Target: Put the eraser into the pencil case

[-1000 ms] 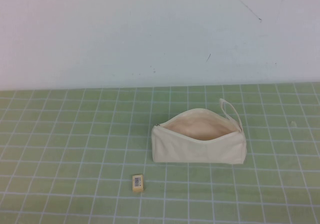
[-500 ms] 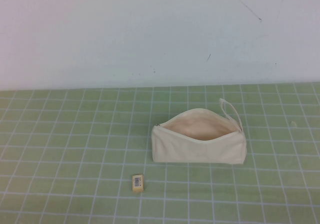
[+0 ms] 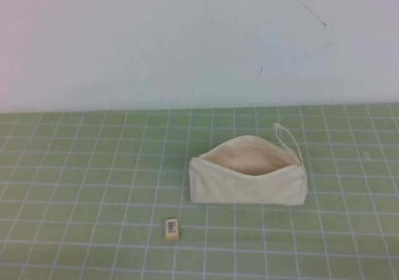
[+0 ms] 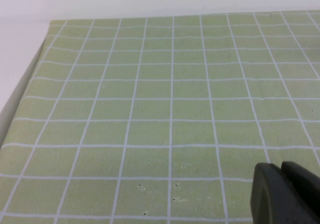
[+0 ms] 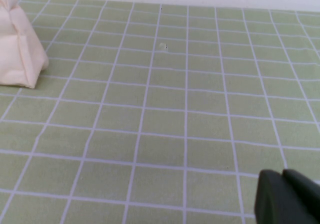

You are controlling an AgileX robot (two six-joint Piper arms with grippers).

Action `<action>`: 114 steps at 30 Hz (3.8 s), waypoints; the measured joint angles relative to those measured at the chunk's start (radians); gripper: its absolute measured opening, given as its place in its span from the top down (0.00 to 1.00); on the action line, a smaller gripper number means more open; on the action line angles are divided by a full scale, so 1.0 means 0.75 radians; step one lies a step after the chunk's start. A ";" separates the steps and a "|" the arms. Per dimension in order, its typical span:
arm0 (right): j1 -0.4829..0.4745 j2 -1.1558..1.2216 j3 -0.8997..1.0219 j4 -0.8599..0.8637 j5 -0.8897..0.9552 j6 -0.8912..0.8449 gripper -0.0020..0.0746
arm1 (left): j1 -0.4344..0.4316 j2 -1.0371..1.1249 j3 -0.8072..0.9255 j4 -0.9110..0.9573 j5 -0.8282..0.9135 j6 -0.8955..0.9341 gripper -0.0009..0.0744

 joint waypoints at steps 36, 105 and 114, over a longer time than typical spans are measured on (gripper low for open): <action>0.000 0.000 0.000 0.000 0.000 0.000 0.98 | 0.000 0.013 -0.165 -1.274 -0.234 0.130 0.99; 0.000 0.000 0.000 0.000 0.000 0.000 0.98 | -0.771 2.582 -1.626 0.216 0.414 -0.651 0.75; 0.000 0.000 0.000 0.000 0.000 0.000 0.98 | -0.771 2.432 -1.627 0.227 0.537 -0.514 0.75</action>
